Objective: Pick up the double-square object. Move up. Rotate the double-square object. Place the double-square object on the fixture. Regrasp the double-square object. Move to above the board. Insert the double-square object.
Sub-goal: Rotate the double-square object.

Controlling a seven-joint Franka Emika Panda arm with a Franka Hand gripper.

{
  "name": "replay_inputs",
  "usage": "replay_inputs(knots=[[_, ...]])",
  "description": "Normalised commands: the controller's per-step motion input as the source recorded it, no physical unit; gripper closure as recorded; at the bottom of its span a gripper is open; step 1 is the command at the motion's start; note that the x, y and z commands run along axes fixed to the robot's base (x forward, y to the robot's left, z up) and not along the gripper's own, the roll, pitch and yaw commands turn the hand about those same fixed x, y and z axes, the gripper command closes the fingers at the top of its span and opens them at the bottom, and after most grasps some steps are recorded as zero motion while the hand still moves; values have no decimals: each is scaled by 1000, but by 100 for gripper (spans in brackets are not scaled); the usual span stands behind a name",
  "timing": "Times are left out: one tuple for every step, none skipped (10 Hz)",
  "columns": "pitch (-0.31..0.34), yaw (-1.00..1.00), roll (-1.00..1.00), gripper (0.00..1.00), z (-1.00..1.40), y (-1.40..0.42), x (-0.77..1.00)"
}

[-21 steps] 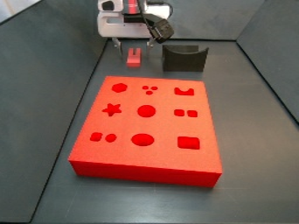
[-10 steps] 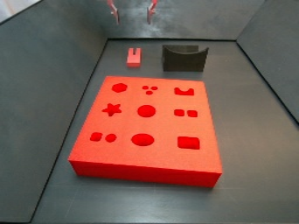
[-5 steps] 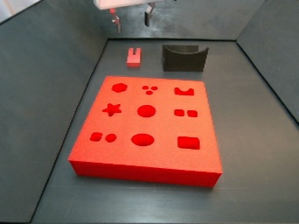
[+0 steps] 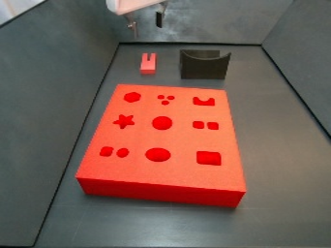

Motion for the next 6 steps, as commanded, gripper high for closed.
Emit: replay_inputs(knots=[[-10,1000,1,0,-31,0,43],[-10,1000,1,0,-30,0,43],[-10,1000,1,0,-29,0,43],[-11,1000,1,0,-29,0,44],[-11,1000,1,0,-28,0,44],[-12,1000,1,0,-28,0,44]])
